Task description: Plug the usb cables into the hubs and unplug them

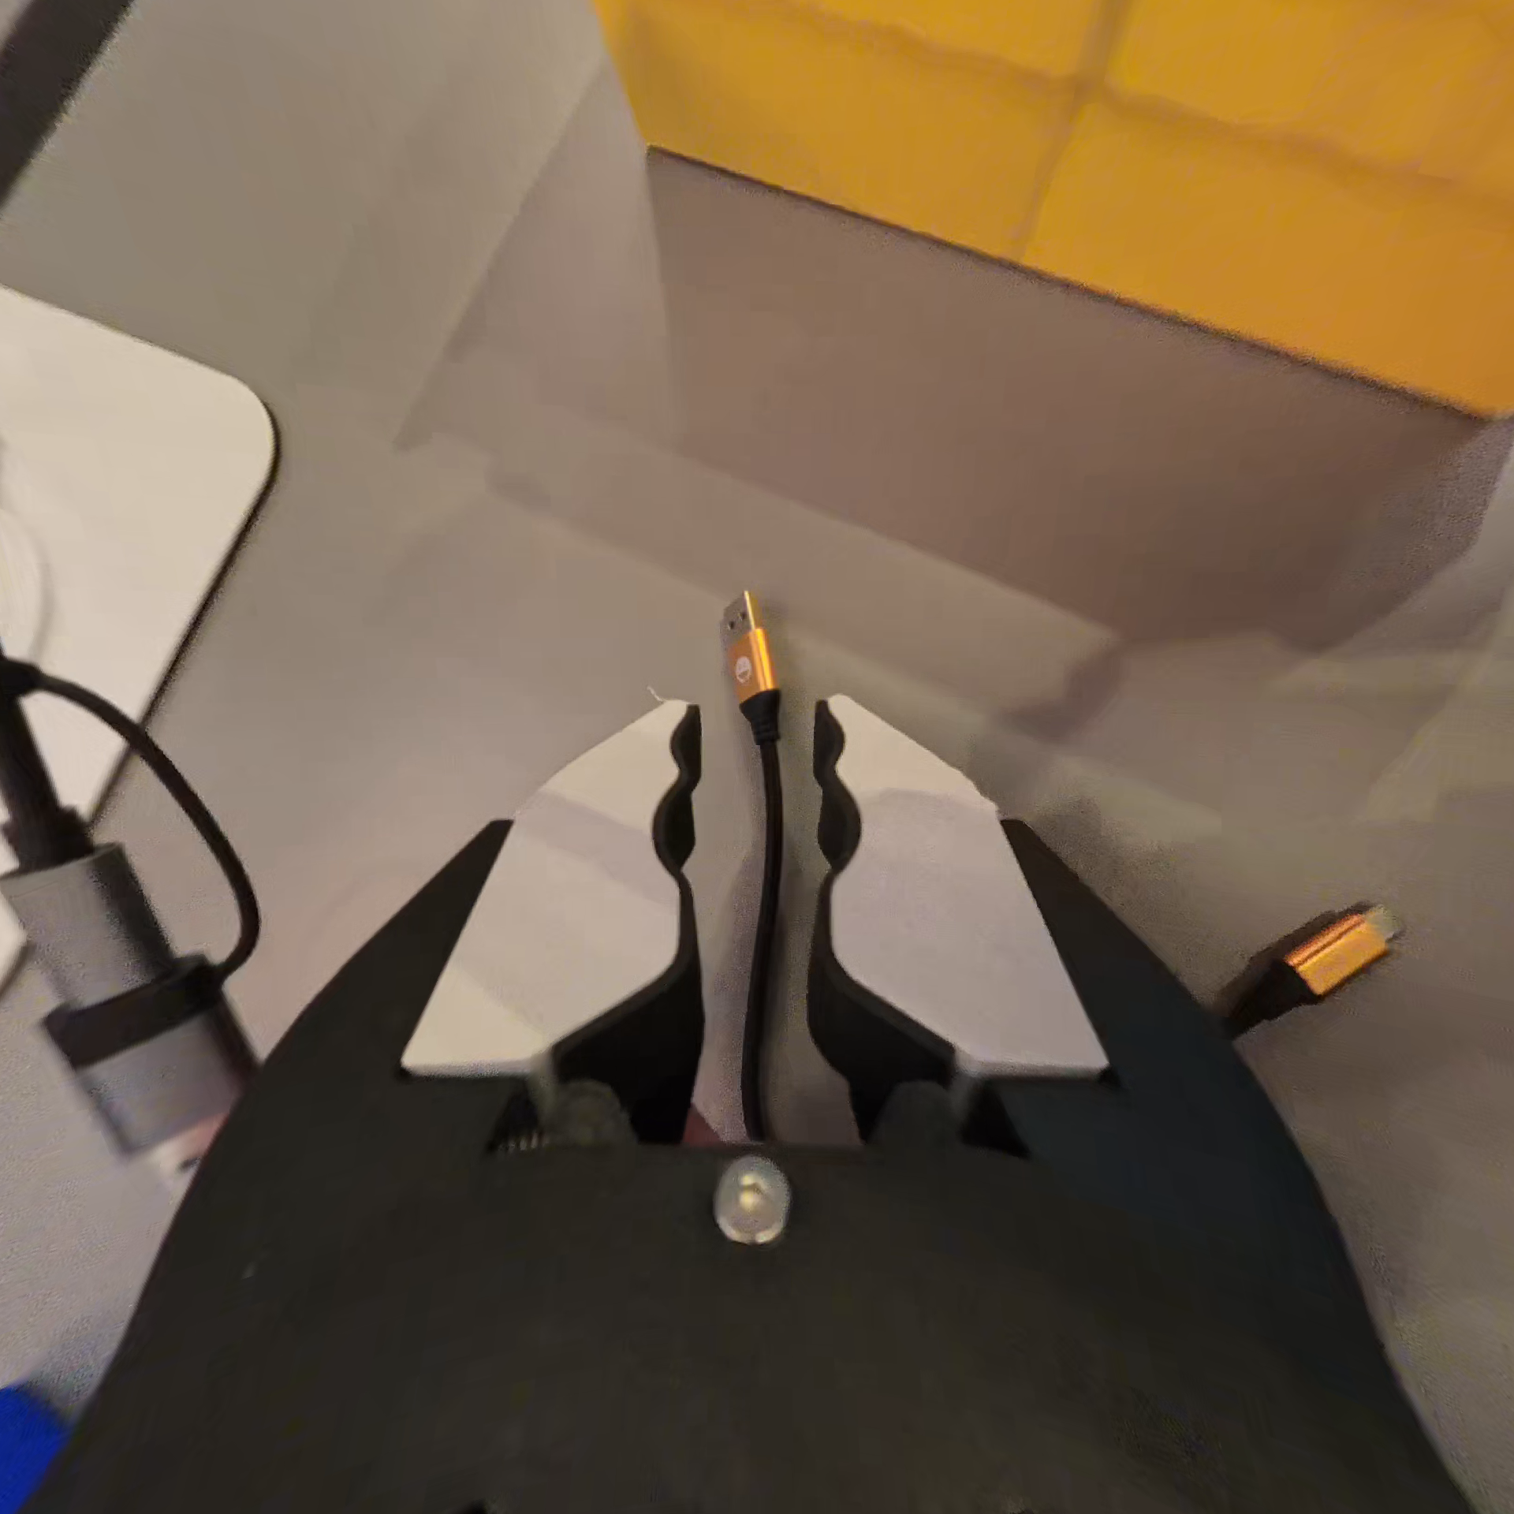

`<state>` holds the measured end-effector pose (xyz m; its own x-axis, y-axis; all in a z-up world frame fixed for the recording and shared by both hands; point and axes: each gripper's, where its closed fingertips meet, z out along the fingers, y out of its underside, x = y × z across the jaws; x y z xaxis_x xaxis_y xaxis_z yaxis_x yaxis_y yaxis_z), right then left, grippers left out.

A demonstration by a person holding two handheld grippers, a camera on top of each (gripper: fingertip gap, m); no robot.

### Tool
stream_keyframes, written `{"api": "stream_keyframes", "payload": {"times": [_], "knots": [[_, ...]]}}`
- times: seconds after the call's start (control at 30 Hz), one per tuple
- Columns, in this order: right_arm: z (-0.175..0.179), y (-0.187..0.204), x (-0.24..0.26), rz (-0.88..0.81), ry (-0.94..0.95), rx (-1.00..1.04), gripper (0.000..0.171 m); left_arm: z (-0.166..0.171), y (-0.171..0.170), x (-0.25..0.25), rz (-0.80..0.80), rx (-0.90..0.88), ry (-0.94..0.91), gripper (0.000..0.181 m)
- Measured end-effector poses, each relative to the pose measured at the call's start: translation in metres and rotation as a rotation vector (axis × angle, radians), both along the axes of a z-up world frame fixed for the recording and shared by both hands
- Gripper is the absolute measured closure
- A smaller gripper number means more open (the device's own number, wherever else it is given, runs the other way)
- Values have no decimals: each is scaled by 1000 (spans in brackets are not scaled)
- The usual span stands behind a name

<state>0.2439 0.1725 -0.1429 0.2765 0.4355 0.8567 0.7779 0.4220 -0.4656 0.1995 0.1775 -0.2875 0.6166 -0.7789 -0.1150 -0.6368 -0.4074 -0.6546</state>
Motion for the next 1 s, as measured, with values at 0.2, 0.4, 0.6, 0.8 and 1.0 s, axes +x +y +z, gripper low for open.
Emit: {"api": "stream_keyframes", "payload": {"times": [0.2,0.4,0.6,0.8,1.0], "knots": [[2,-3,-3,5,-1,5,161,-30,3,-5,36,14,165,150],[6,-3,0,-1,16,7,161,-33,8,6,37,-53,114,173],[10,0,6,-13,50,-4,162,-2,-2,17,-47,-195,-56,174],[8,5,17,-30,58,-19,161,54,-15,15,-126,-327,-284,174],[1,0,11,-2,2,13,161,96,-37,7,-248,-405,-431,174]]}}
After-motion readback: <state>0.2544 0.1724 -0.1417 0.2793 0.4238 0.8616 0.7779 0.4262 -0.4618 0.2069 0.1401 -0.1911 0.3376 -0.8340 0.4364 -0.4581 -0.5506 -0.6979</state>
